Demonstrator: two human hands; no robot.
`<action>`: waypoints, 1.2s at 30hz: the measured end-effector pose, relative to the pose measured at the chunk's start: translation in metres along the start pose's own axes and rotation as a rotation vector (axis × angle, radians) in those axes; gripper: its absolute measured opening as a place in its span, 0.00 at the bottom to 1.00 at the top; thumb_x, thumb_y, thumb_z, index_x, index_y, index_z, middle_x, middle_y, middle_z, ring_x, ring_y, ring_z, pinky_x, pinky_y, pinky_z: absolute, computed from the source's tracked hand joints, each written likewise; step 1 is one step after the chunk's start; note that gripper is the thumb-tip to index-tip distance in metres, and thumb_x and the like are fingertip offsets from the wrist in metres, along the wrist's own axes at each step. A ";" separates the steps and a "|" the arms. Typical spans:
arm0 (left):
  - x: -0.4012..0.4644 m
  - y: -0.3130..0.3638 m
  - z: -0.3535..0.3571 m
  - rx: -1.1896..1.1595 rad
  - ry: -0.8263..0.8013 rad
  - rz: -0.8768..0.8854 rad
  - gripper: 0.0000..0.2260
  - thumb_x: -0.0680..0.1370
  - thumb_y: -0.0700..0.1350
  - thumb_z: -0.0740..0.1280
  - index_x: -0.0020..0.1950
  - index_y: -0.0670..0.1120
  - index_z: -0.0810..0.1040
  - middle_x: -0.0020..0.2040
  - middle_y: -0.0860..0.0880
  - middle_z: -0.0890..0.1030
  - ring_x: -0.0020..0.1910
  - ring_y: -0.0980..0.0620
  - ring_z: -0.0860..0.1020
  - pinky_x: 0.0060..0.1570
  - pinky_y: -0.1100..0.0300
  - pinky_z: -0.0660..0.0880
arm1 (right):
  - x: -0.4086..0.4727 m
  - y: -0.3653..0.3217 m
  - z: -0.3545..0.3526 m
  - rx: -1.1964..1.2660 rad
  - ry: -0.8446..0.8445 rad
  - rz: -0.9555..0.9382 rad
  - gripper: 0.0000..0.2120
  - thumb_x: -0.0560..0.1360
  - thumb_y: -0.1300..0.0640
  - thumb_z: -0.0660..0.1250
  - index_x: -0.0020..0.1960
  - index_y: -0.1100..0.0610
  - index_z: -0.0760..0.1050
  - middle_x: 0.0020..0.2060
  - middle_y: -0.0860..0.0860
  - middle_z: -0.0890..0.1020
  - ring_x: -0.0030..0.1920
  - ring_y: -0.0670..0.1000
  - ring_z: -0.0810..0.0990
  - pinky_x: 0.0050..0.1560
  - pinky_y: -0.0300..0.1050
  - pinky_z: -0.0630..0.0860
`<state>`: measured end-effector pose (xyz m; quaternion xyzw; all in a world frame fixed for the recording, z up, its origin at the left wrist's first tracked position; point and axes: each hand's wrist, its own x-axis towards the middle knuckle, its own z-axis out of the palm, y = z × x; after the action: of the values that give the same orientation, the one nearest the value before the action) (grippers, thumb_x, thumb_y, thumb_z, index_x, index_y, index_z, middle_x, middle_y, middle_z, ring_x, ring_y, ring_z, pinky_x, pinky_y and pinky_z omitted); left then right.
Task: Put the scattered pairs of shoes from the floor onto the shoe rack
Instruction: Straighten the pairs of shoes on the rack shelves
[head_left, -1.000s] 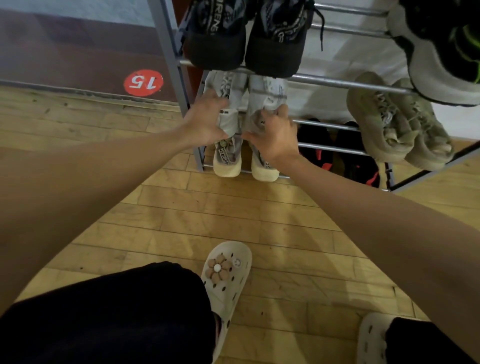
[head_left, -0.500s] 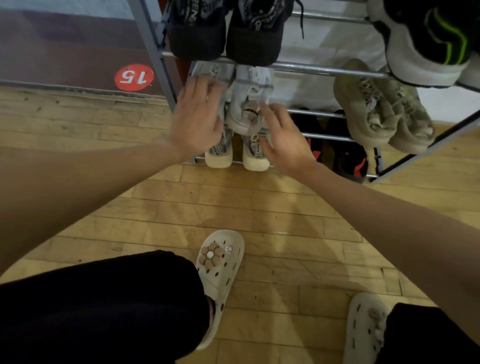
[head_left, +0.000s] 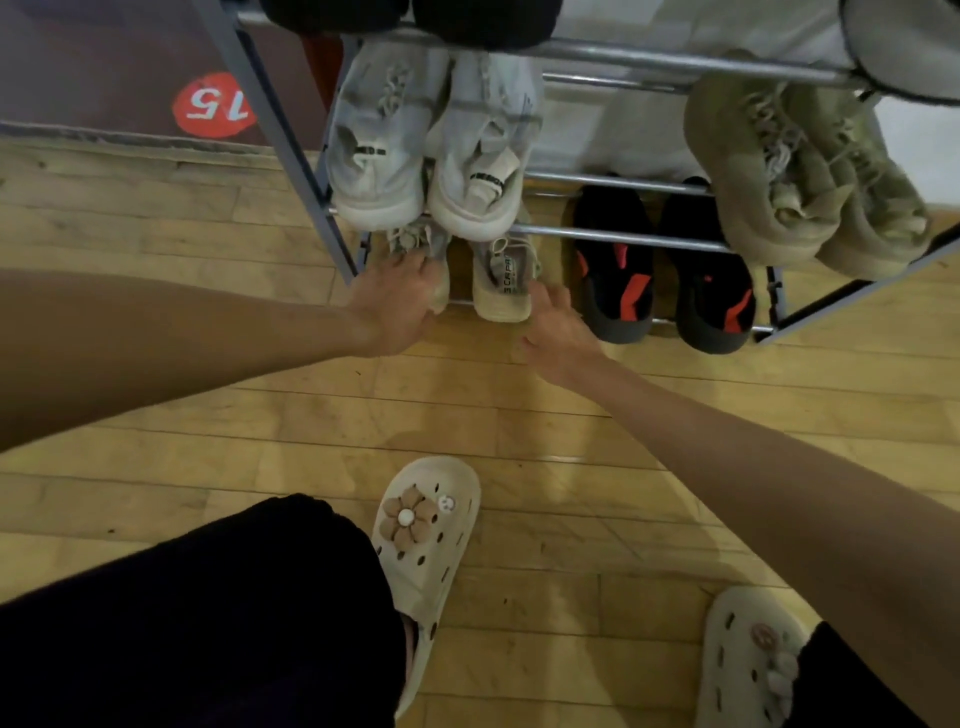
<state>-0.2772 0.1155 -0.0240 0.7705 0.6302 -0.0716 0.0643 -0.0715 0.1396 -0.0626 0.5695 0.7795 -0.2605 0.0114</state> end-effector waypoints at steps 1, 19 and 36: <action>0.004 -0.003 0.006 0.011 0.017 -0.006 0.25 0.77 0.46 0.66 0.70 0.39 0.64 0.66 0.40 0.70 0.64 0.40 0.70 0.58 0.49 0.71 | 0.004 -0.002 0.006 0.072 0.010 0.045 0.38 0.76 0.60 0.64 0.78 0.51 0.45 0.71 0.60 0.59 0.61 0.63 0.74 0.52 0.53 0.78; 0.014 -0.030 0.039 0.300 0.017 0.018 0.18 0.76 0.35 0.65 0.65 0.39 0.67 0.66 0.36 0.68 0.66 0.37 0.68 0.55 0.45 0.76 | 0.047 -0.048 0.043 0.318 0.233 0.181 0.26 0.75 0.51 0.70 0.69 0.56 0.67 0.66 0.57 0.69 0.59 0.58 0.77 0.53 0.48 0.75; 0.010 0.040 0.033 0.188 0.123 0.346 0.16 0.68 0.41 0.70 0.53 0.38 0.73 0.48 0.38 0.77 0.45 0.40 0.77 0.40 0.50 0.76 | -0.037 0.052 0.010 0.097 0.300 -0.002 0.13 0.79 0.62 0.59 0.62 0.61 0.73 0.56 0.56 0.74 0.46 0.55 0.78 0.39 0.47 0.74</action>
<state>-0.2374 0.1111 -0.0576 0.8728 0.4816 -0.0709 -0.0351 -0.0150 0.1135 -0.0803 0.6013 0.7595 -0.2098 -0.1329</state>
